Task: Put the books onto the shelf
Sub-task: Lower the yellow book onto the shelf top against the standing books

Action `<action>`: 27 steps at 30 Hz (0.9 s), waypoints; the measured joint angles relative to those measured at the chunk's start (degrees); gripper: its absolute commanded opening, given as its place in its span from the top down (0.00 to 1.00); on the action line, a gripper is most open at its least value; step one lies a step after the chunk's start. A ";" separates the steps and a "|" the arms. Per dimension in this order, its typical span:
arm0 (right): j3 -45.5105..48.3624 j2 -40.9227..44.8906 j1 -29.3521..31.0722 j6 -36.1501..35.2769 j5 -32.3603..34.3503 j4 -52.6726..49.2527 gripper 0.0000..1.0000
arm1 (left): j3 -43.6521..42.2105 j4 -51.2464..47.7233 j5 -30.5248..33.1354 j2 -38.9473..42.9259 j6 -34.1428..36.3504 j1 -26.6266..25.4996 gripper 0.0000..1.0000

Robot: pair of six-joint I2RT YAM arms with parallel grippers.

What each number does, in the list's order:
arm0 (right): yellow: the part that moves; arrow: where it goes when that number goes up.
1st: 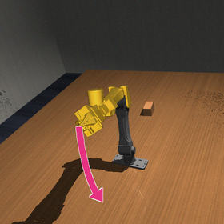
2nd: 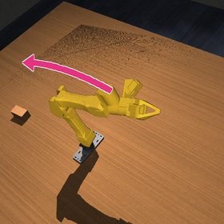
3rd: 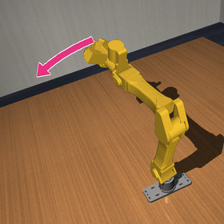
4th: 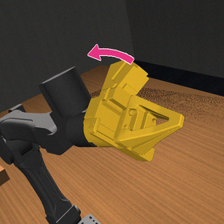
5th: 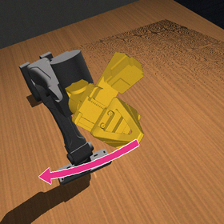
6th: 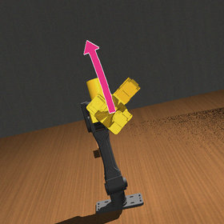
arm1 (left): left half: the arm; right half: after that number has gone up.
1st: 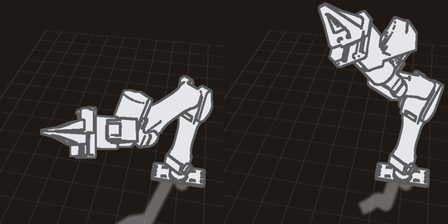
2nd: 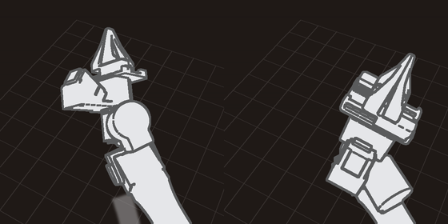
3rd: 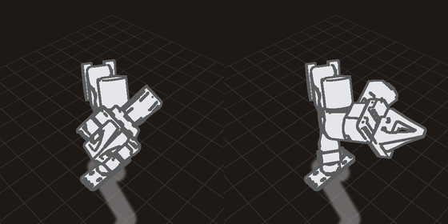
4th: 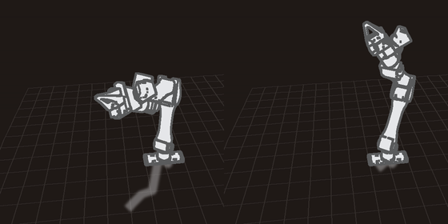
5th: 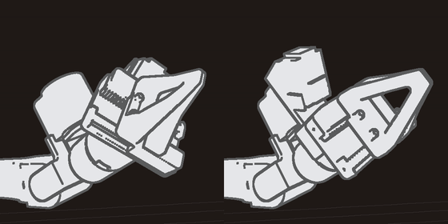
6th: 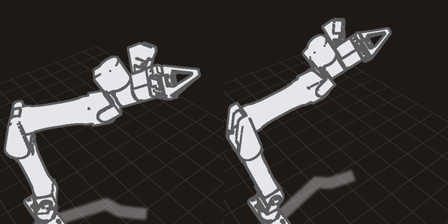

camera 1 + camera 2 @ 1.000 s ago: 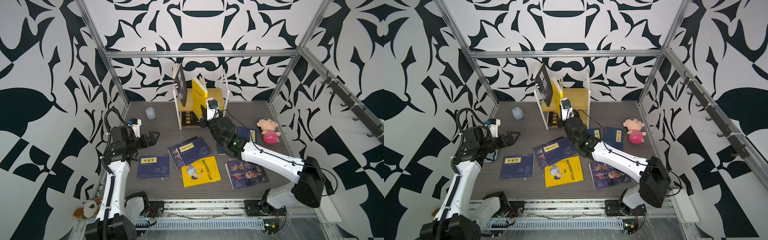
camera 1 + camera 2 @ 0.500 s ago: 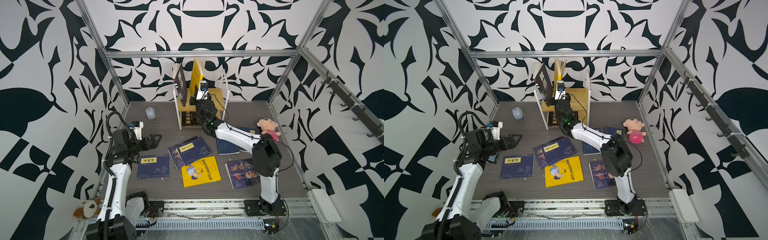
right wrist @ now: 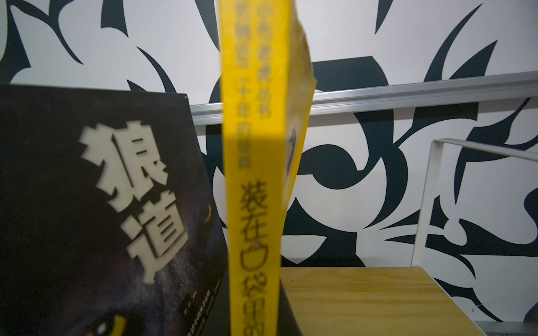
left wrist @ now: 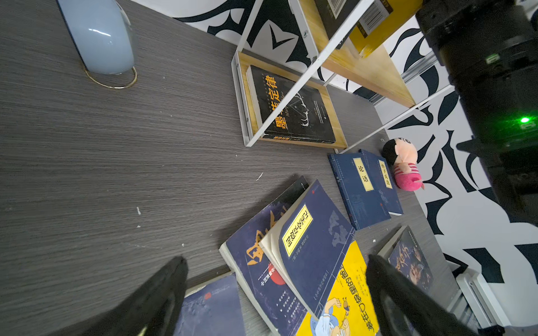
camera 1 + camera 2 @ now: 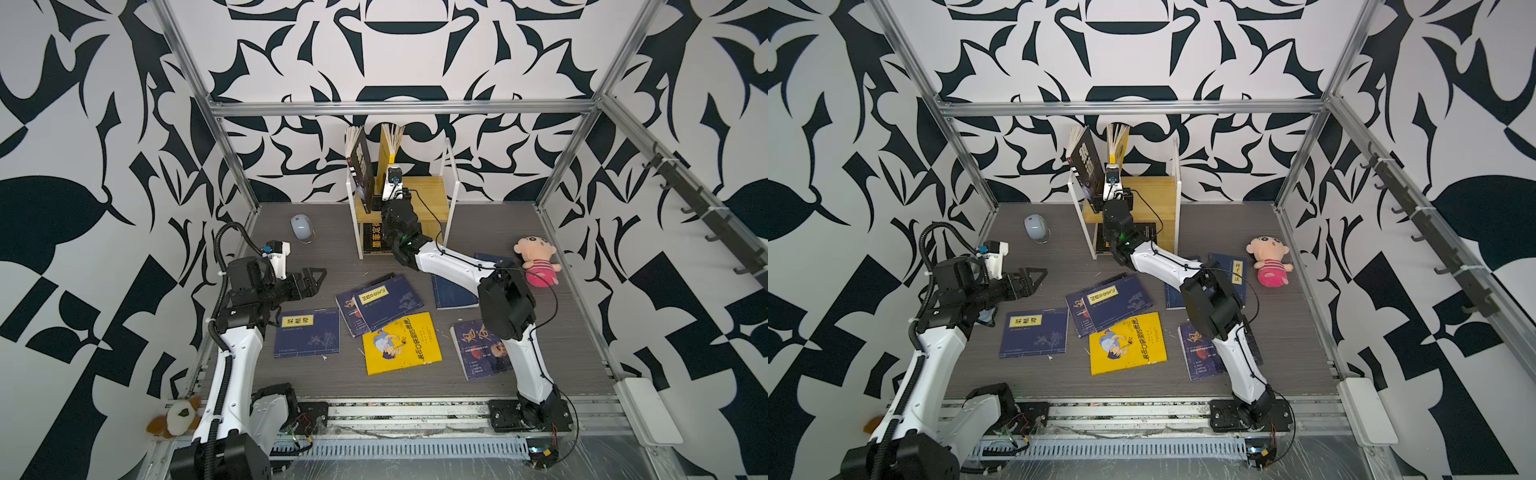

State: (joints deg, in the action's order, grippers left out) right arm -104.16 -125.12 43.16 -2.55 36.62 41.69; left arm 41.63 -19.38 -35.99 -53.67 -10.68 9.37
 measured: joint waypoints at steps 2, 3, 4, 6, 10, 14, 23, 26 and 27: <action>-0.57 0.00 0.00 0.90 -0.42 -0.83 1.00 | 0.00 0.07 -0.04 0.00 0.00 0.00 0.00; -0.81 0.00 0.00 1.20 -0.68 -1.38 1.00 | 0.00 0.09 -0.04 0.02 0.00 0.00 0.00; -0.90 0.00 -0.02 1.62 -1.01 -1.70 1.00 | 0.00 0.09 -0.04 0.02 0.02 0.00 0.00; -0.94 0.00 -0.02 2.45 -1.44 -2.36 1.00 | 0.00 0.09 -0.04 0.02 0.02 -0.02 0.00; -1.07 -0.24 0.00 3.54 -1.90 -3.34 1.00 | 0.00 0.09 -0.02 0.02 0.02 -0.09 0.00; -1.11 -0.24 -0.07 4.63 -2.43 -3.54 1.00 | 0.00 0.09 -0.02 0.02 0.02 -0.13 0.00; -1.11 -0.22 -0.35 5.05 -5.97 -3.78 0.82 | 0.00 0.07 0.02 0.02 0.04 -0.17 0.00; -1.09 -0.22 -0.33 4.79 -8.11 -4.74 0.79 | 0.00 0.09 0.02 0.02 0.04 -0.17 0.00; -1.09 -0.22 -0.31 4.72 -8.87 -5.01 0.79 | 0.00 0.09 0.02 0.02 0.07 -0.17 0.00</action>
State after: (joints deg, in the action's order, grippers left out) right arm -105.25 -125.34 42.85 2.17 27.75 36.69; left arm 41.63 -19.29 -35.97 -53.65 -10.61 9.19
